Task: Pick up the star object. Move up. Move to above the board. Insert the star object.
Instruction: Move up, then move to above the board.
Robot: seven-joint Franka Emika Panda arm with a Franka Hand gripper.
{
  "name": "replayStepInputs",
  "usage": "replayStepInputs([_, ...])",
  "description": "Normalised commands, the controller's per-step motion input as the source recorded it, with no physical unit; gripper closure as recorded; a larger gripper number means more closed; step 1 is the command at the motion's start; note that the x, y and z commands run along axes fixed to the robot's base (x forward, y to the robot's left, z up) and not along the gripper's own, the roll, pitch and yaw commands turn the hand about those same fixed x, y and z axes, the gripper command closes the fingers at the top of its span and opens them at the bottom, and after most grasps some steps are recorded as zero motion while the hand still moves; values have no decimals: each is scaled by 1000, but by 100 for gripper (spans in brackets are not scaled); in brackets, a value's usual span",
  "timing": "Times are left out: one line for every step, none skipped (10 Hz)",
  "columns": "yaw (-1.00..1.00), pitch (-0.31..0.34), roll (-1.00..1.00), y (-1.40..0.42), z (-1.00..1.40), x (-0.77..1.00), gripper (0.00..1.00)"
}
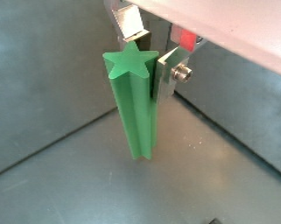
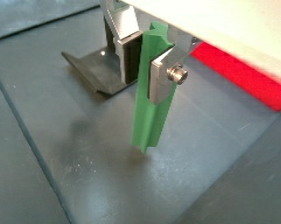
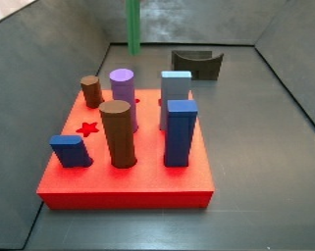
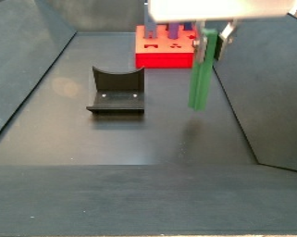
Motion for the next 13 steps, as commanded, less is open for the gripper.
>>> replayStepInputs([4, 86, 54, 17, 250, -5, 100])
replayStepInputs([125, 159, -412, 228, 1000, -462, 100])
replayStepInputs([120, 150, -406, 229, 1000, -463, 100])
replayStepInputs([54, 54, -342, 194, 1000, -410, 100])
replayStepInputs([30, 31, -294, 182, 1000, -388, 100])
replayStepInputs([-7, 11, -190, 169, 1000, -342, 100])
replayStepInputs([-15, 13, -150, 164, 1000, -325, 100])
replayStepInputs([-25, 25, -76, 148, 1000, -289, 100])
replayStepInputs([-28, 43, -35, 139, 1000, -250, 100])
replayStepInputs([-22, 53, -25, 117, 913, -190, 100])
replayStepInputs([-18, 64, -15, 84, 749, -117, 100])
replayStepInputs([-12, 75, -6, 60, 583, -63, 100])
replayStepInputs([-6, 85, 1, 40, 364, -27, 100])
